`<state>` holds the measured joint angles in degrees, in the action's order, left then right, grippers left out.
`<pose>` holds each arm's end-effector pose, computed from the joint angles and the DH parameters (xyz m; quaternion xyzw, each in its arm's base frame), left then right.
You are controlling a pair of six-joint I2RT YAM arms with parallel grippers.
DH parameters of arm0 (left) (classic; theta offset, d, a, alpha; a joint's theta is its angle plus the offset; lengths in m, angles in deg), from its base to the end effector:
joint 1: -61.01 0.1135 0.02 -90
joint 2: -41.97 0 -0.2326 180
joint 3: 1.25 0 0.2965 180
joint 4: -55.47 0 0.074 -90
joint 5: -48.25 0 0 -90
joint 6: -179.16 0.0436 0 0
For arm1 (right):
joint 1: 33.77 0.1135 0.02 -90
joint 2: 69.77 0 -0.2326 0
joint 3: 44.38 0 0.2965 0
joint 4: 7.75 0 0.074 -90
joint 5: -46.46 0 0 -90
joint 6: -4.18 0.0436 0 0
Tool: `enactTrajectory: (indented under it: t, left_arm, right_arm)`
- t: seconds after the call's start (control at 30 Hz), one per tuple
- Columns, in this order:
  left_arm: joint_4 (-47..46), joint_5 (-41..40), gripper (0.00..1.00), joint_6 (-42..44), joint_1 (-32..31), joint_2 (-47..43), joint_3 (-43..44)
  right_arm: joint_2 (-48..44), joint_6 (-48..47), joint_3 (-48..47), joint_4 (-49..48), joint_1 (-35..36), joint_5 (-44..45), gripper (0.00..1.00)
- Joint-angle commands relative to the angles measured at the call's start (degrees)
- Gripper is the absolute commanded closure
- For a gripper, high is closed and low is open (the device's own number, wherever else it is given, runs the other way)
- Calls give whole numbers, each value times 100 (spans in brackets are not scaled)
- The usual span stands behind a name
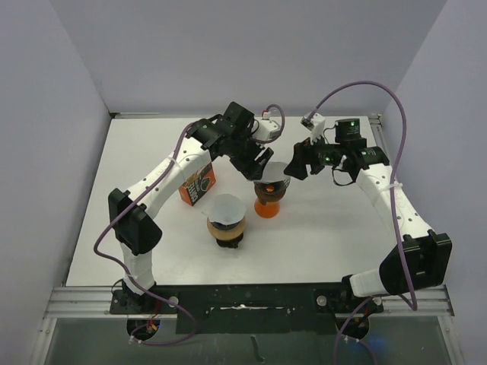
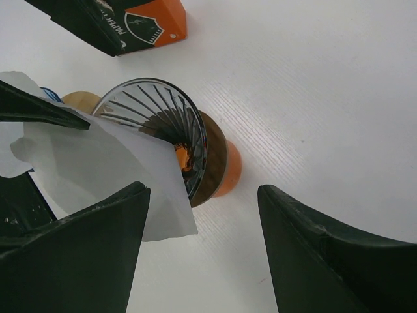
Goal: Place the coffee filter in the dripper
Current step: Place the coffee filter in the coffee dripper.
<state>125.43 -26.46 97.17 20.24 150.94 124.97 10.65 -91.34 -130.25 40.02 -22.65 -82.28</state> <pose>0.3326 -0.3020 0.3291 0.4265 0.8377 -0.2103 0.2685 0.3444 0.0955 0.2983 -0.2575 0.8344 0.3216 0.3660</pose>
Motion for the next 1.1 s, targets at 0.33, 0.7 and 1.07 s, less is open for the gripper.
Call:
enactTrajectory:
  t: [0.33,0.7,1.07]
  left_arm:
    - [-555,-160,40,-267,34,-418,-115]
    - [-789,-178,40,-462,43,-405,-405]
    - [-903,-295,40,-518,51,-311,-487]
  right_arm:
    - [112,-19,-43,-134,162,269,34]
    - [145,-28,-17,-124,213,429,36]
    - [189,-42,43,-162,275,506,37]
